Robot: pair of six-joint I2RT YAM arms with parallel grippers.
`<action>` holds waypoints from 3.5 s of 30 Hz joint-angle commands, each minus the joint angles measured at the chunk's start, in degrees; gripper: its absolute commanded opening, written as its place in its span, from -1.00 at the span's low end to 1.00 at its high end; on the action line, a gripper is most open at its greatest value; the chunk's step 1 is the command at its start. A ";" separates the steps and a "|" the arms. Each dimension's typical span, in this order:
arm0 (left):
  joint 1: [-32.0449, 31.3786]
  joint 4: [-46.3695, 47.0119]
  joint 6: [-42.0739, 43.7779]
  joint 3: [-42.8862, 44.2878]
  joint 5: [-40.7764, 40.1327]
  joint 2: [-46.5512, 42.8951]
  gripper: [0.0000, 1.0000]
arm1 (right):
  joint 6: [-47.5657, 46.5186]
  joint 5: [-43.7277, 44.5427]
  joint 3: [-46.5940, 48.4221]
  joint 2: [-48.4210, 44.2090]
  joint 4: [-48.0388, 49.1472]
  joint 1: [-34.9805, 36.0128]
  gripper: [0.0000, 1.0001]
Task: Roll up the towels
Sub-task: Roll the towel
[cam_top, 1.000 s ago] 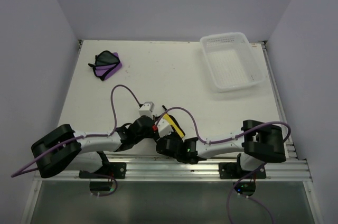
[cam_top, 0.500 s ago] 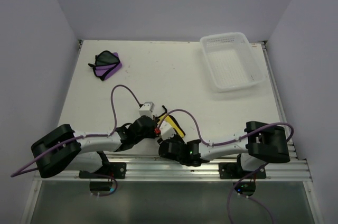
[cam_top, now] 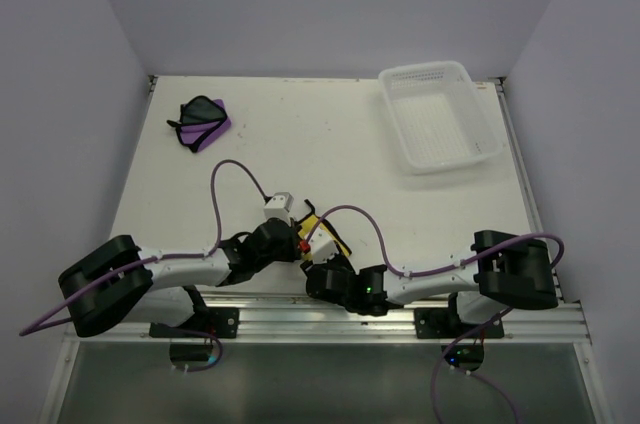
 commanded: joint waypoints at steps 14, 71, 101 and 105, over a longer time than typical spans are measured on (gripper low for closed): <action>-0.19 -3.76 0.28 1.37 1.38 -0.90 -1.00 | 3.23 2.59 -1.29 1.46 4.35 0.24 -0.57; 0.77 -4.21 8.54 0.23 7.44 -19.09 -1.00 | 45.76 -53.22 -29.69 1.35 57.32 -32.10 -1.00; -0.99 16.90 7.93 -2.41 7.98 5.60 -1.00 | 49.38 -54.54 -31.71 14.31 74.86 -33.25 -1.00; -0.98 16.98 5.82 -2.41 7.27 9.46 -1.00 | 47.01 -54.80 -30.57 9.22 67.66 -33.25 -0.82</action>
